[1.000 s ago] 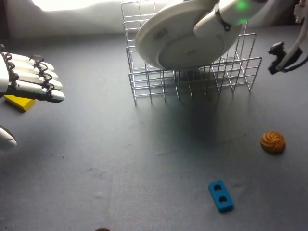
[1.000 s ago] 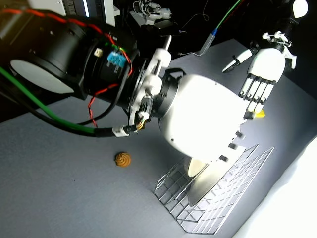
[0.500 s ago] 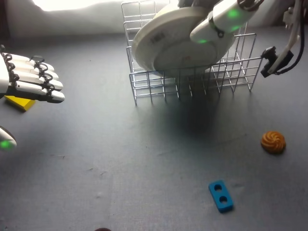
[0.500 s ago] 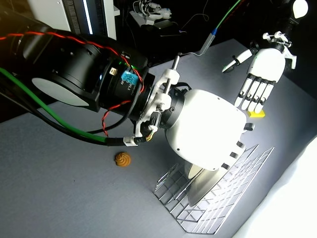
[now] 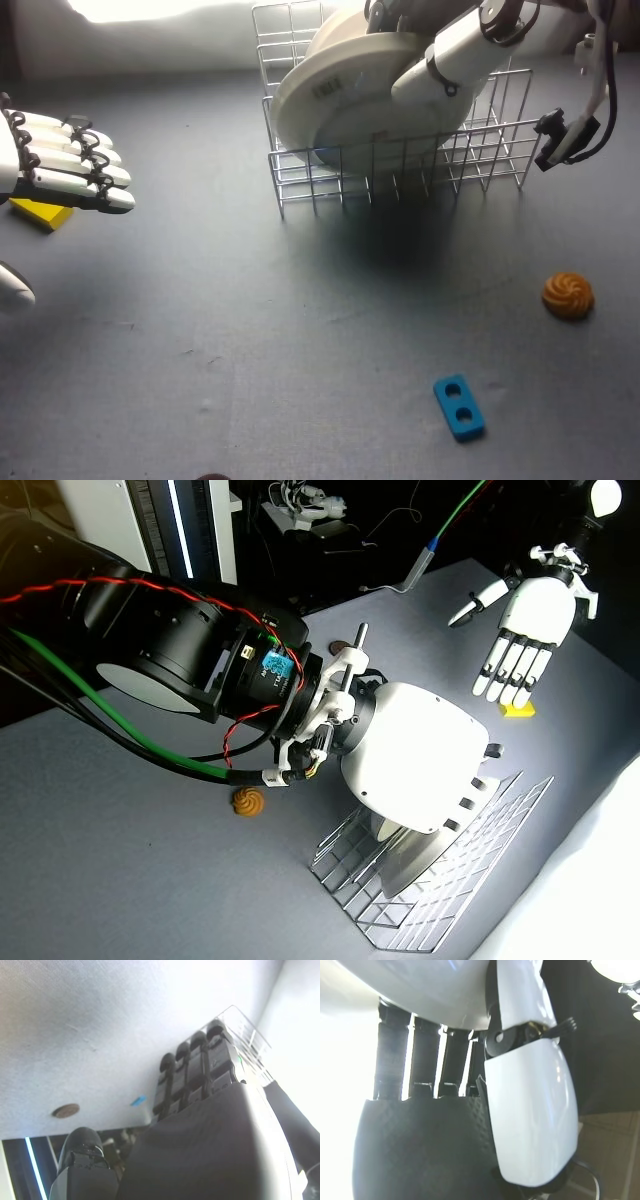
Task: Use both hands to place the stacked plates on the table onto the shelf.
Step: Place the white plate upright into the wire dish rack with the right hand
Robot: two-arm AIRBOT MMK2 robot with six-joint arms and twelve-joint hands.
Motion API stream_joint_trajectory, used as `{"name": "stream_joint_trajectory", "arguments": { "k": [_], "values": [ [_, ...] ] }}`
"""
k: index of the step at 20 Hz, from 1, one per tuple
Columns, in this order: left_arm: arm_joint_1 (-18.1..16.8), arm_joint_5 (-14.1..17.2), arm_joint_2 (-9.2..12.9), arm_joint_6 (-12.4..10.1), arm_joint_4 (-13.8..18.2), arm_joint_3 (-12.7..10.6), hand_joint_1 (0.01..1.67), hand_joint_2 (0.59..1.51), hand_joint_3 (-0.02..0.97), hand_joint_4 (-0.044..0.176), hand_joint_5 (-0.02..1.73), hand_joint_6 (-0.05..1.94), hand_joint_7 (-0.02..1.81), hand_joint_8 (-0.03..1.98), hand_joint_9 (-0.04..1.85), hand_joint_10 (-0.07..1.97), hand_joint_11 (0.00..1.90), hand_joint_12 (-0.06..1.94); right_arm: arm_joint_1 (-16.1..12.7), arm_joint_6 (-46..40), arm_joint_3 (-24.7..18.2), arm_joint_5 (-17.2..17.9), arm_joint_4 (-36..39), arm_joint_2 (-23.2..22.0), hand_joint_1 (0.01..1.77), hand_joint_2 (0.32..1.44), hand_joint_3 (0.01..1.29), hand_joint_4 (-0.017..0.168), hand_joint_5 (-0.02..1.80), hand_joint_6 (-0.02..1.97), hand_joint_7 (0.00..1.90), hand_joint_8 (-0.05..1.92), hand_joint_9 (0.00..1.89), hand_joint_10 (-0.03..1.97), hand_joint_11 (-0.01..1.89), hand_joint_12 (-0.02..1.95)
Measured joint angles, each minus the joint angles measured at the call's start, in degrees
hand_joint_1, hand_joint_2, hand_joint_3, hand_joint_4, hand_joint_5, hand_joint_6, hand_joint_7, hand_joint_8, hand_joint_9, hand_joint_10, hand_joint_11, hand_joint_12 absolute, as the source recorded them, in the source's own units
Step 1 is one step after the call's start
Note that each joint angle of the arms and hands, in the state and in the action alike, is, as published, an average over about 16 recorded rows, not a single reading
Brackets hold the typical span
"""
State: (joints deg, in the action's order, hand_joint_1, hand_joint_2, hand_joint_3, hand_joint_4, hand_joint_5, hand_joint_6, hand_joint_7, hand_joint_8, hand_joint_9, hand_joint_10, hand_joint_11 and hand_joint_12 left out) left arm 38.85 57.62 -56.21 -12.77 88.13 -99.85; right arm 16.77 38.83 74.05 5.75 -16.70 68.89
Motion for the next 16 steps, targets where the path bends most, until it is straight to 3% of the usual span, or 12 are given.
{"name": "stream_joint_trajectory", "arguments": {
  "k": [3, 16],
  "values": [
    [0.0, 0.0, 0.0, 0.0, 0.0, 0.1, 0.02, 1.051, 0.015, 0.005, 0.09, 0.02, 0.05, 0.00, 0.02, 0.01, 0.02, -0.01, 0.5, 0.5, 0.2, 0.7, 0.0, 0.2, 1.34, 0.96, 0.01, -0.009, 1.01, 0.69, 1.20, 0.40, 1.16, 0.74, 1.00, 1.15],
    [0.0, 0.1, 0.0, 0.0, 0.0, 0.6, 0.02, 1.057, 0.015, 0.005, 0.08, 0.02, 0.04, 0.00, 0.02, 0.01, 0.02, -0.01, 0.9, 1.5, 0.5, 3.2, 0.7, 0.3, 1.14, 0.95, 0.01, -0.003, 0.98, 0.20, 1.12, 0.02, 1.18, 0.05, 0.87, 1.12]
  ]
}}
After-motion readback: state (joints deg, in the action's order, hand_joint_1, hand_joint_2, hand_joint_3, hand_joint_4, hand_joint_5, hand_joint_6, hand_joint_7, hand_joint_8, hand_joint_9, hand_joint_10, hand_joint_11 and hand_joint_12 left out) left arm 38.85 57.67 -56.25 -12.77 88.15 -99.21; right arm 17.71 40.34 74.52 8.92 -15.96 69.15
